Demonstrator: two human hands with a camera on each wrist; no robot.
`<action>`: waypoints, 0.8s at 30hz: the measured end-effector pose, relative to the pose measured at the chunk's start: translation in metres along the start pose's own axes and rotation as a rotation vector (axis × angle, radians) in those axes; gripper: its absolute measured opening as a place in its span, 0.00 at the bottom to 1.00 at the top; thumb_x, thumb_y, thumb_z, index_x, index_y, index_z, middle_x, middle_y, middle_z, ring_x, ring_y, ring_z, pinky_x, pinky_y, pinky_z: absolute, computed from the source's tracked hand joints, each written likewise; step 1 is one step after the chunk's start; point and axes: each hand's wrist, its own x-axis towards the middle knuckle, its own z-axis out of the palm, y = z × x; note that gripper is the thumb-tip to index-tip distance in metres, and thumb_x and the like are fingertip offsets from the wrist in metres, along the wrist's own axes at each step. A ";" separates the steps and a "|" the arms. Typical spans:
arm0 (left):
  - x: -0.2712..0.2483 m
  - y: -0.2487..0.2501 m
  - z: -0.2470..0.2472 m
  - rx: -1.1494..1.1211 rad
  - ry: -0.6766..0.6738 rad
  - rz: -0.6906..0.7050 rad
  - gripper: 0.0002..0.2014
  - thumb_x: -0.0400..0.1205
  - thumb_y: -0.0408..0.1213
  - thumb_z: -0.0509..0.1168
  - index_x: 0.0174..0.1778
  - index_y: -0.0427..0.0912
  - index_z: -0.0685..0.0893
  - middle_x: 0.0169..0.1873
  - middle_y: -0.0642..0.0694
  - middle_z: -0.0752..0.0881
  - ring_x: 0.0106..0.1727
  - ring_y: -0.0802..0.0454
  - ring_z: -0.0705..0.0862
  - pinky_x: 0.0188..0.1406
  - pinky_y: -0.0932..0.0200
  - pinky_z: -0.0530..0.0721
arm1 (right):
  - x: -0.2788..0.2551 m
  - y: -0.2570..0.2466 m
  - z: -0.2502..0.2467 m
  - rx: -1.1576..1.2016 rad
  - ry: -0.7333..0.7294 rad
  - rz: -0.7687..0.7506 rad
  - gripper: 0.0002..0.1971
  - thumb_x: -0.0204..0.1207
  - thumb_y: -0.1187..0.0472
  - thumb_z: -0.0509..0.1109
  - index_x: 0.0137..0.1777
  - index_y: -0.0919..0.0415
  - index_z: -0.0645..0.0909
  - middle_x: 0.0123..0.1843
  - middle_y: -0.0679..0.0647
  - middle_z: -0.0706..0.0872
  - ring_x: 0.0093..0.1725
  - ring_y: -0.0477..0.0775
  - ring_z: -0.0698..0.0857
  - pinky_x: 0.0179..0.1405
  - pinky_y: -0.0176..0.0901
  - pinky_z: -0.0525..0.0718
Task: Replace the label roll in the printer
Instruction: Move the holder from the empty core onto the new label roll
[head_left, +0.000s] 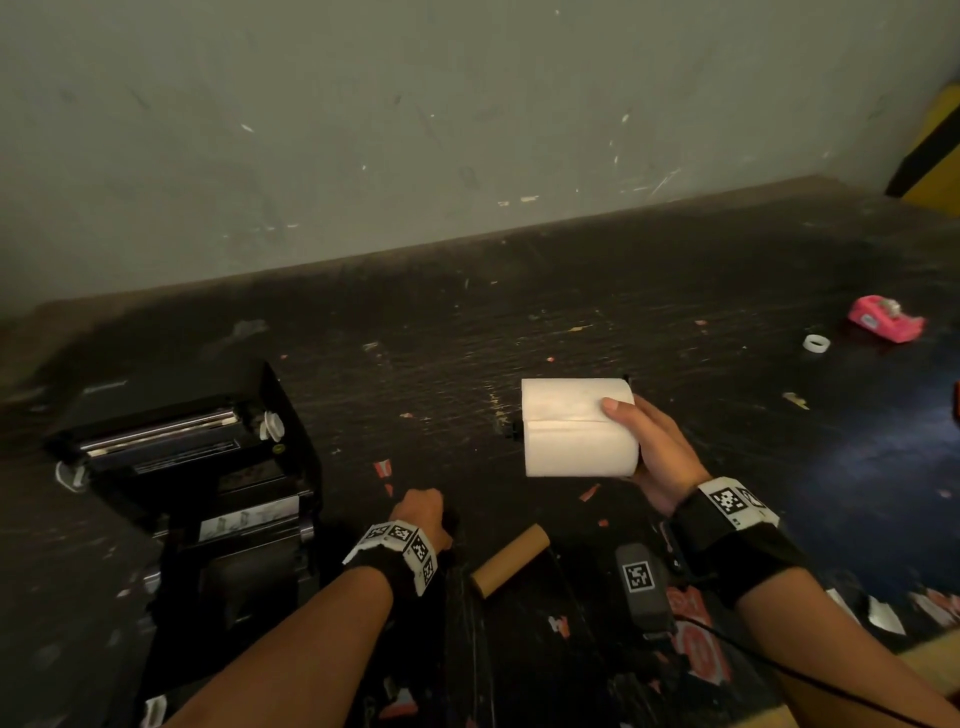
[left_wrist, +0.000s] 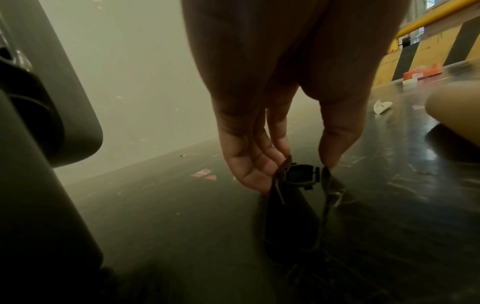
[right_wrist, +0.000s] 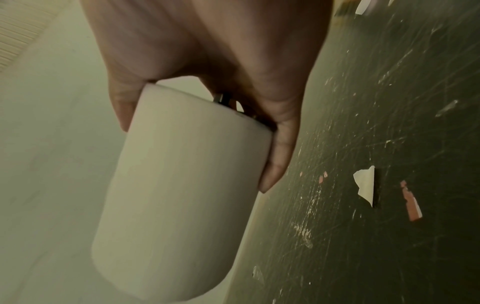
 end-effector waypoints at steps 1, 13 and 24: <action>-0.001 0.001 -0.001 0.004 0.004 0.003 0.23 0.75 0.38 0.72 0.65 0.39 0.77 0.64 0.39 0.80 0.62 0.44 0.83 0.57 0.56 0.84 | -0.001 -0.001 0.000 0.003 -0.001 0.002 0.34 0.63 0.49 0.73 0.72 0.49 0.71 0.61 0.57 0.84 0.58 0.60 0.85 0.49 0.59 0.86; -0.016 0.019 -0.066 -0.950 0.084 0.352 0.14 0.73 0.27 0.71 0.52 0.44 0.81 0.50 0.44 0.84 0.54 0.46 0.85 0.55 0.47 0.87 | 0.001 -0.006 0.004 0.010 -0.028 -0.029 0.39 0.59 0.47 0.74 0.73 0.50 0.70 0.63 0.59 0.84 0.59 0.63 0.85 0.60 0.70 0.82; -0.044 0.040 -0.097 -1.467 -0.049 0.565 0.14 0.75 0.18 0.65 0.50 0.40 0.81 0.44 0.45 0.82 0.46 0.51 0.86 0.44 0.54 0.90 | -0.005 -0.018 0.011 0.039 -0.055 -0.069 0.34 0.63 0.49 0.71 0.72 0.51 0.71 0.61 0.59 0.85 0.58 0.61 0.85 0.44 0.54 0.85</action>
